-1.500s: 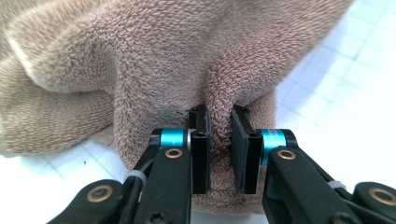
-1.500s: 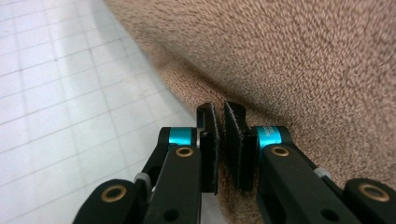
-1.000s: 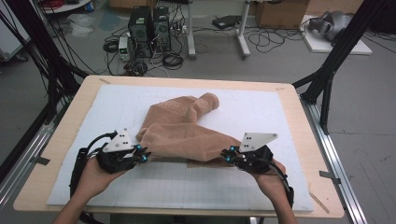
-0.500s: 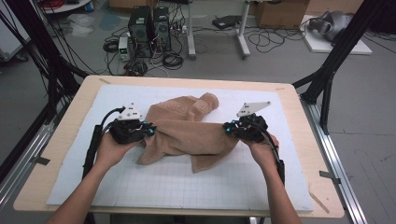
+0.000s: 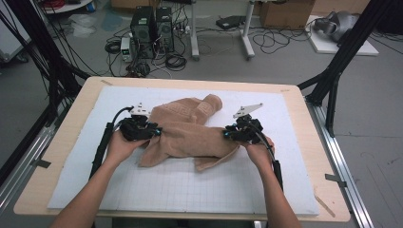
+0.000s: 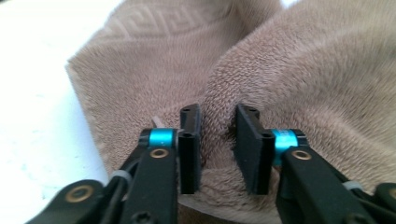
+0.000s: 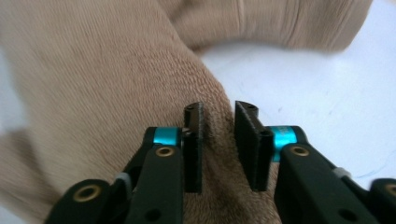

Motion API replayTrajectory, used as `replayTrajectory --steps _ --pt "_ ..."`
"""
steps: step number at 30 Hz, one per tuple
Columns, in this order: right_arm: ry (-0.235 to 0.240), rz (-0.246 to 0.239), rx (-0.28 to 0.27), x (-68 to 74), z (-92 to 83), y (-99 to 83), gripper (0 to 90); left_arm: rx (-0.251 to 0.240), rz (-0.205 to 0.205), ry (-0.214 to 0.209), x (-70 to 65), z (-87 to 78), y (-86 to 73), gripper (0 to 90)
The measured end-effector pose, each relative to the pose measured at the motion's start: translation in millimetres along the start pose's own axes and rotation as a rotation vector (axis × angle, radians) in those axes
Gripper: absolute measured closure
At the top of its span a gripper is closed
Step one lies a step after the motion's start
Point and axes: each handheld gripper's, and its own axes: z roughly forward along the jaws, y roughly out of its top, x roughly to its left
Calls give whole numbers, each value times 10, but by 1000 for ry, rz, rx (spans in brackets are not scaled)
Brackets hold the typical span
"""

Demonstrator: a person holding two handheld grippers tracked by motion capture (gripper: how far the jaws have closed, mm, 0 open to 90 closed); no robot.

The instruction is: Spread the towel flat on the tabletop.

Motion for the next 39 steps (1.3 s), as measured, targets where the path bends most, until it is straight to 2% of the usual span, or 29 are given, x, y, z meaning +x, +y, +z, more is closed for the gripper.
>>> replayTrajectory --steps 4,6,7,10,12,16,18,20,22,25,26,29,31,34,36,38,39 --pt "2 -35 -53 119 -212 16 693 -54 21 -6 -70 -233 19 621" --pt "-11 -45 -74 198 -320 5 680 -60 44 0 -111 -332 15 592" --pt "-12 -53 -87 229 -370 -5 678 -63 45 -6 -132 -376 7 573" --pt "-6 -64 -122 344 -497 -60 672 -66 97 -24 -222 -473 -34 546" --pt "1 -74 -139 412 -531 -106 666 -71 116 -38 -290 -496 -71 538" --pt "28 -81 -122 532 -487 -198 628 -55 145 -60 -395 -458 -164 517" --pt "36 -81 -112 586 -440 -249 608 -54 149 -57 -441 -407 -232 487" --pt "45 -79 -97 629 -375 -298 605 -23 150 -77 -458 -331 -283 482" --pt "46 -81 -75 669 -301 -339 605 17 171 -76 -489 -260 -302 481" --pt "68 -75 -50 715 -184 -398 605 14 173 -91 -526 -187 -336 495" --pt "67 -77 -40 721 -148 -418 605 34 176 -93 -523 -155 -353 507" --pt "77 -63 -15 722 -38 -475 594 91 164 -107 -491 -47 -437 530" --pt "83 -63 7 716 30 -504 591 131 142 -116 -472 20 -475 534" --pt "82 -67 23 730 89 -520 596 165 151 -102 -465 107 -553 572" --pt "79 -76 41 744 115 -525 626 138 104 -119 -435 123 -593 607" --pt "64 -86 52 759 134 -533 674 133 93 -128 -425 119 -600 649" --pt "52 -96 50 763 147 -536 698 132 102 -126 -433 118 -597 684"
